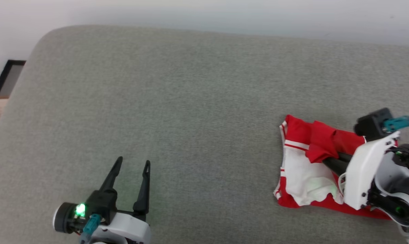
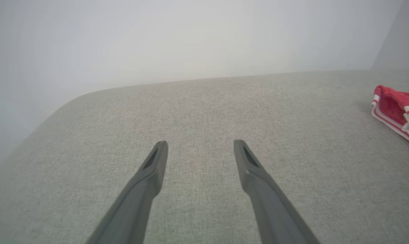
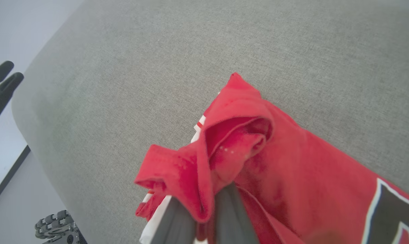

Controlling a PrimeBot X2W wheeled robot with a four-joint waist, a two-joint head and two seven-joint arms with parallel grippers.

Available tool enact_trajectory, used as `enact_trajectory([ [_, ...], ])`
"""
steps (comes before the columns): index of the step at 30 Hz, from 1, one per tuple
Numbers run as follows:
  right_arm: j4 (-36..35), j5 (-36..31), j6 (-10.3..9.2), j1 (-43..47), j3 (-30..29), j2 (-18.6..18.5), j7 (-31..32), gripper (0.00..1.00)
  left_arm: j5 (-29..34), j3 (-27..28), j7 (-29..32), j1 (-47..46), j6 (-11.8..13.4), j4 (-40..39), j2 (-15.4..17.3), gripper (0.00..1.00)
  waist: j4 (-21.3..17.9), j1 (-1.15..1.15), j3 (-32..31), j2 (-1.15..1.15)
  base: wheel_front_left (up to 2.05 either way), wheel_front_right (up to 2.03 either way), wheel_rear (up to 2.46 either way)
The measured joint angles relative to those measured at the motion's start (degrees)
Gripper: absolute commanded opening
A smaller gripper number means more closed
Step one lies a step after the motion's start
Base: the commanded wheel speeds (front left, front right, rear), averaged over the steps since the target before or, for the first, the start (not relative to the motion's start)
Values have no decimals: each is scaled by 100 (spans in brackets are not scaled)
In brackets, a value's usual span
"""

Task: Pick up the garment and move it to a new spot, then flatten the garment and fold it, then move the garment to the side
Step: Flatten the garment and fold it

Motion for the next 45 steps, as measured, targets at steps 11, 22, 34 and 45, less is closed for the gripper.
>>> enact_trajectory([
  [11, 769, -244, 0, -502, 644, 134, -175, 0, -1, -98, 0, -116, -85, 140, -160, 100, 331, 0, 123, 0, 0, 0, 0],
  [22, 1078, -238, 0, -636, 1009, 137, -737, 100, 33, -62, 0, -115, -169, 155, -118, 100, 144, 0, 4, 0, 0, 0, 0],
  [34, 1042, 8, 0, -458, 753, -314, -1751, 100, 0, 230, 0, 61, -174, 42, -36, 100, -436, 0, -300, 0, 0, 0, 0],
  [45, 2267, -49, 1, -90, 490, -422, -3876, 100, -123, 381, 0, 305, -199, -65, -86, 100, -891, 0, -678, 0, 0, 0, 0],
])
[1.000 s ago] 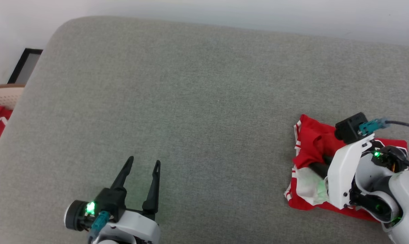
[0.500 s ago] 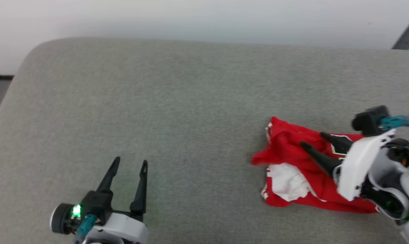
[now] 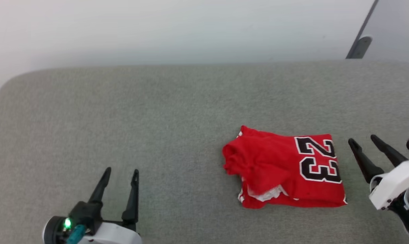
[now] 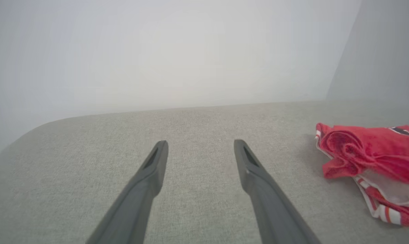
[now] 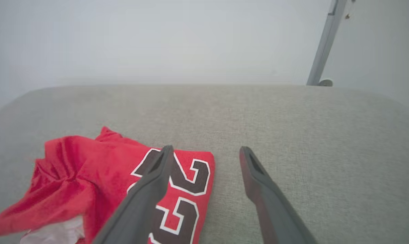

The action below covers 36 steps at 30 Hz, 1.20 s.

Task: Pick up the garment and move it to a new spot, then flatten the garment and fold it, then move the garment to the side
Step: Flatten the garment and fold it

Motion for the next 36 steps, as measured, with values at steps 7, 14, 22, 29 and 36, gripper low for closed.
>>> enact_trajectory([
  [7, 474, -325, 0, 104, -112, 170, -1026, 100, -243, 130, 0, 263, -51, -196, -24, 100, -175, 0, -320, 0, 0, 0, 0],
  [14, 552, -944, 0, 326, -520, 390, -1338, 100, -383, 76, 0, 436, -70, -197, 7, 100, -250, 0, -560, 0, 0, 0, 0],
  [22, -90, -1497, 0, 1067, -1413, 758, -1361, 100, -687, -119, 0, 625, -71, -221, 226, 100, -168, 0, -799, 0, 0, 0, 0],
  [29, -670, -1797, 0, 1809, -1909, 935, -1362, 100, -693, -51, 0, 994, -71, -566, 247, 100, -65, 0, -954, 0, 0, 0, 0],
  [36, -1194, -1960, 0, 2438, -2356, 1022, -1317, 100, -691, 111, 0, 1400, -71, -831, 142, 100, 17, 0, -1005, 0, 0, 0, 0],
])
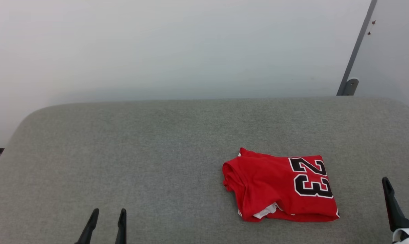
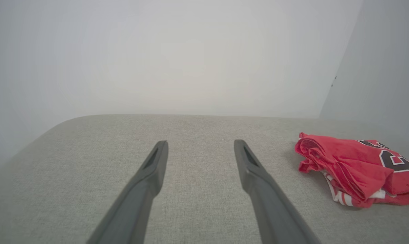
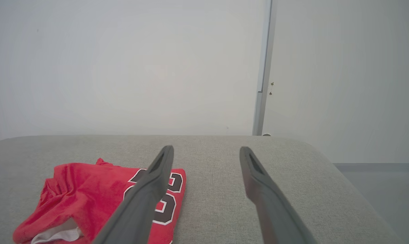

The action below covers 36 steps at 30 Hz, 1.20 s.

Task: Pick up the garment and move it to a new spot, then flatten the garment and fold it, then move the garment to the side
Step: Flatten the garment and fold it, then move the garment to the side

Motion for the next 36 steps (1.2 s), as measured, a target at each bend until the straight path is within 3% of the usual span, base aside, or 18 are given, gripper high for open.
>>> enact_trajectory([
  [16, -641, -167, 0, 286, -242, 240, 470, 100, 49, -51, 0, 63, -1, -125, -32, 100, 120, 0, 85, 0, 0, 0, 0],
  [24, -565, -51, 0, -332, 246, -175, 1232, 100, 5, -146, 0, -58, 0, 5, -122, 100, 191, 0, 254, 0, 0, 0, 0],
  [28, -232, 157, 0, -993, 698, -576, 2024, 100, 8, -287, 0, -276, -1, 123, -153, 100, 228, 0, 438, 0, 0, 0, 0],
  [36, 613, 1407, -1, -2008, 1527, -1123, 4818, 100, -2, -474, 0, -813, -2, 260, -276, 100, 342, 0, 954, 0, 0, 0, 0],
])
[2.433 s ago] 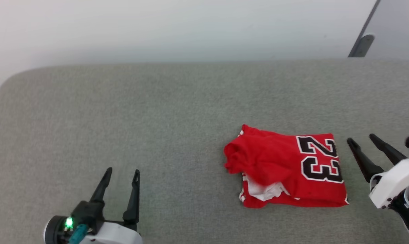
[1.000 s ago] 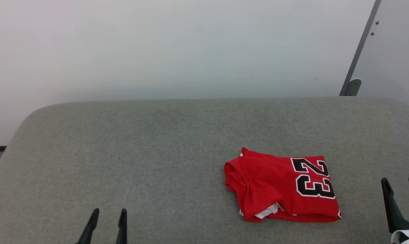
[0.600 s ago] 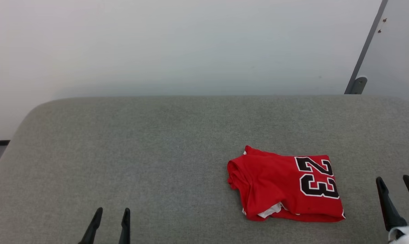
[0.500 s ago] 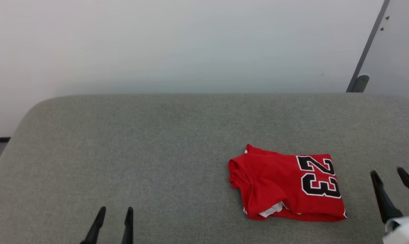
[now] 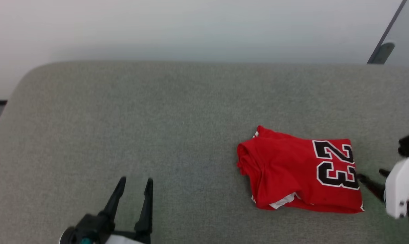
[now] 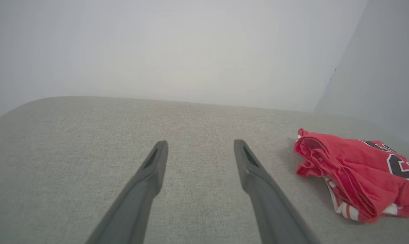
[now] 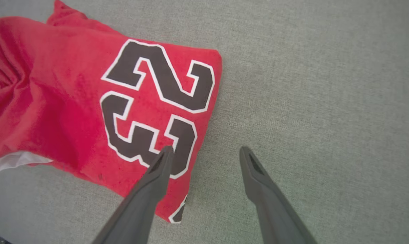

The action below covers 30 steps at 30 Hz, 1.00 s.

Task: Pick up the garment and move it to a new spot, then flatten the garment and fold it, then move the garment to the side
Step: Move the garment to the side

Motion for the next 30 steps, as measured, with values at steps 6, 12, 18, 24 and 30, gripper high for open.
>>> enact_trajectory([
  [6, 463, 335, 1, -757, 121, -2, 759, 100, 2, -115, 0, -438, -3, -25, -43, 100, 98, 0, 465, 0, 0, 0, 0],
  [12, 743, 548, 1, -1052, 478, 53, 1256, 100, 15, -289, 0, -787, -3, 25, -62, 100, 199, 0, 874, 0, 0, 0, 0],
  [18, 821, 672, 1, -1255, 561, 86, 784, 0, 63, -345, 0, -1004, -3, 153, -31, 100, 208, 0, 1097, 0, 0, 0, 0],
  [24, 947, 940, 9, -1359, 550, 159, 158, 0, 68, -354, 0, -1118, -3, 194, 105, 100, -59, 0, 1127, 0, 0, 0, 0],
  [30, 1241, 1091, 2, -1483, 197, -175, -514, 0, 115, -485, 0, -1443, -3, 77, 299, 100, -532, 0, 1185, 0, 0, 0, 0],
])
